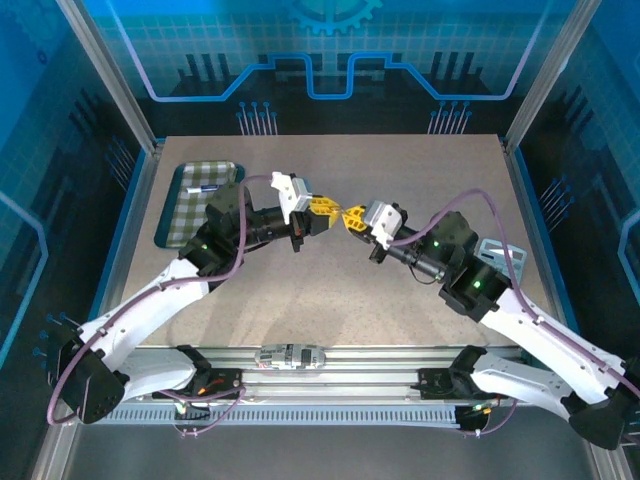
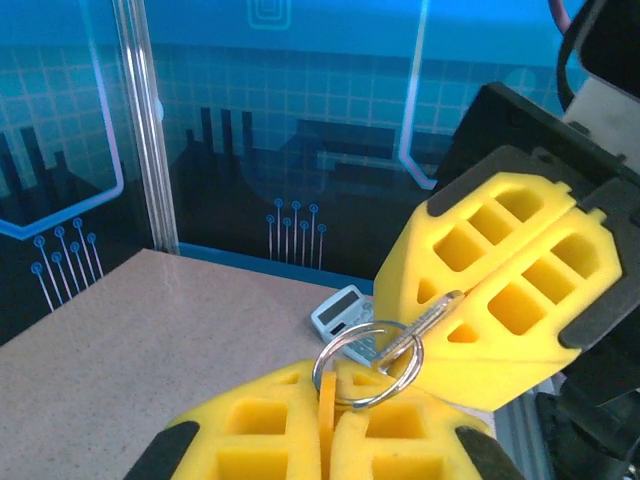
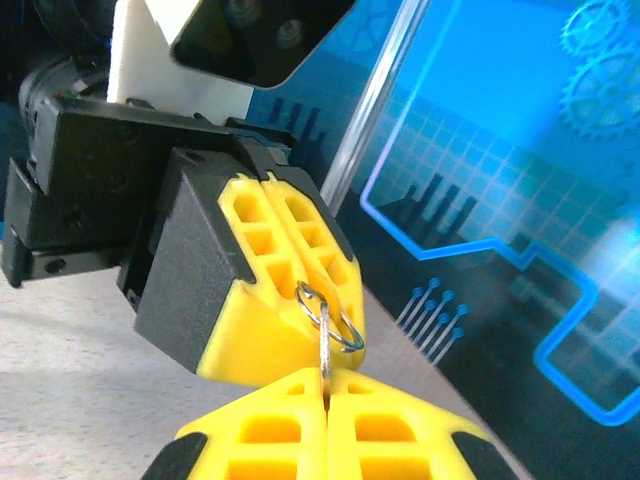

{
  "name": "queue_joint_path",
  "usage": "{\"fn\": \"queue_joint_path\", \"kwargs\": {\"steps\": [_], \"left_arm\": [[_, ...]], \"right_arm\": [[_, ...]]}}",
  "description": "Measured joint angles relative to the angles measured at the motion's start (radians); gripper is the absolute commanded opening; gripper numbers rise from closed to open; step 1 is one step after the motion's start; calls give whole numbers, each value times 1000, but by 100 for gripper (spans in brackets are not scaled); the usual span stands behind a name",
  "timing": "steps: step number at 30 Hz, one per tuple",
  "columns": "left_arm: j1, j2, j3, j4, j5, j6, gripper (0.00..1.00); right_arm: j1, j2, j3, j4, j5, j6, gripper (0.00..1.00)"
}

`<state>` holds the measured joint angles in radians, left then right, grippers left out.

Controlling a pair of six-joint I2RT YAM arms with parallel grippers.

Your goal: Remove the keys from the keyring

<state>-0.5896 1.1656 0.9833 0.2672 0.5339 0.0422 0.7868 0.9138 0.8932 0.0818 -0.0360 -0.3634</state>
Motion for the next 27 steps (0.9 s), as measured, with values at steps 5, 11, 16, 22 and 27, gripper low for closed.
{"fn": "queue_joint_path", "kwargs": {"steps": [5, 11, 16, 22, 27], "left_arm": [[3, 0, 3, -24, 24, -45, 0], [12, 0, 15, -27, 53, -97, 0], [14, 0, 19, -42, 78, -113, 0], [18, -5, 9, 22, 72, -88, 37], [24, -35, -71, 126, 56, -64, 52]], "right_arm": [[68, -27, -66, 78, 126, -138, 0], [125, -29, -103, 168, 232, -270, 0], [154, -33, -131, 219, 277, -325, 0], [154, 19, 47, 25, 250, -263, 0], [154, 58, 147, -124, 226, -209, 0]]}}
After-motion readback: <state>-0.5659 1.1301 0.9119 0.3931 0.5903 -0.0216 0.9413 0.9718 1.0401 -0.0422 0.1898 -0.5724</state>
